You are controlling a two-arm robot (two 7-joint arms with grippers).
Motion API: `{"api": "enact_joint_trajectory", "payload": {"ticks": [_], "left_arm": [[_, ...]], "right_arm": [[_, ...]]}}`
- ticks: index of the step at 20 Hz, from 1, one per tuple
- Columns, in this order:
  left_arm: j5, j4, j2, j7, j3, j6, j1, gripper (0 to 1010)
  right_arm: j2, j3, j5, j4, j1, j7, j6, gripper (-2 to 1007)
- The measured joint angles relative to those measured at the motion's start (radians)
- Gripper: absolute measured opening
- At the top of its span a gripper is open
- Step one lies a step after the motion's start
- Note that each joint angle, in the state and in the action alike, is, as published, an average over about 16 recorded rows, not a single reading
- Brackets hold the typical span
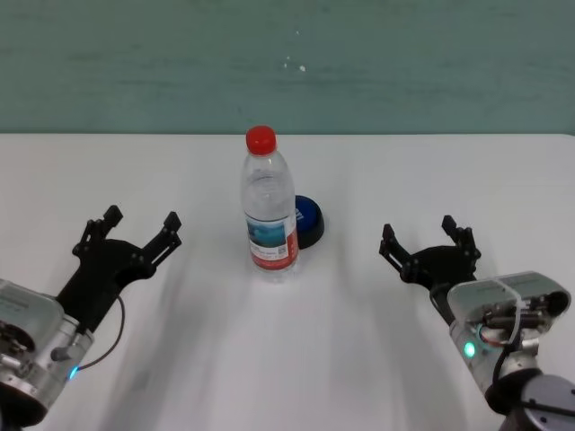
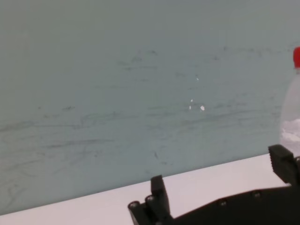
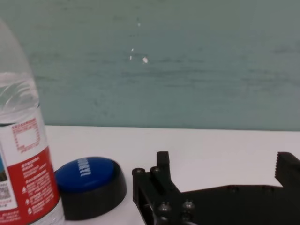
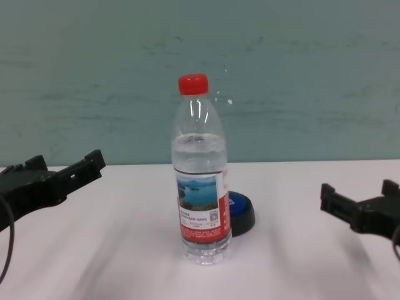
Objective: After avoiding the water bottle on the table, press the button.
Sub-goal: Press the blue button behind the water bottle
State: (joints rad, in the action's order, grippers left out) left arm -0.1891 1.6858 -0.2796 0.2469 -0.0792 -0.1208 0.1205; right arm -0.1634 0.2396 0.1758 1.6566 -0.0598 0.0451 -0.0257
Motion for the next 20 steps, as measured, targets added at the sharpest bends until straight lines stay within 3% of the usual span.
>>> {"api": "enact_joint_trajectory", "payload": {"ticks": [9,20], "left_arm": [[-0.001,0.000,0.000,0.000,0.001,0.000,0.000,1010],[-0.001,0.000,0.000,0.000,0.000,0.000,0.000,1010]], "right_arm": [[-0.008,-0.041,-0.021,0.016,0.028,-0.042,0.043,1004],[-0.009,-0.075,-0.041,-0.038,0.115,-0.124,0.083,1004]]}}
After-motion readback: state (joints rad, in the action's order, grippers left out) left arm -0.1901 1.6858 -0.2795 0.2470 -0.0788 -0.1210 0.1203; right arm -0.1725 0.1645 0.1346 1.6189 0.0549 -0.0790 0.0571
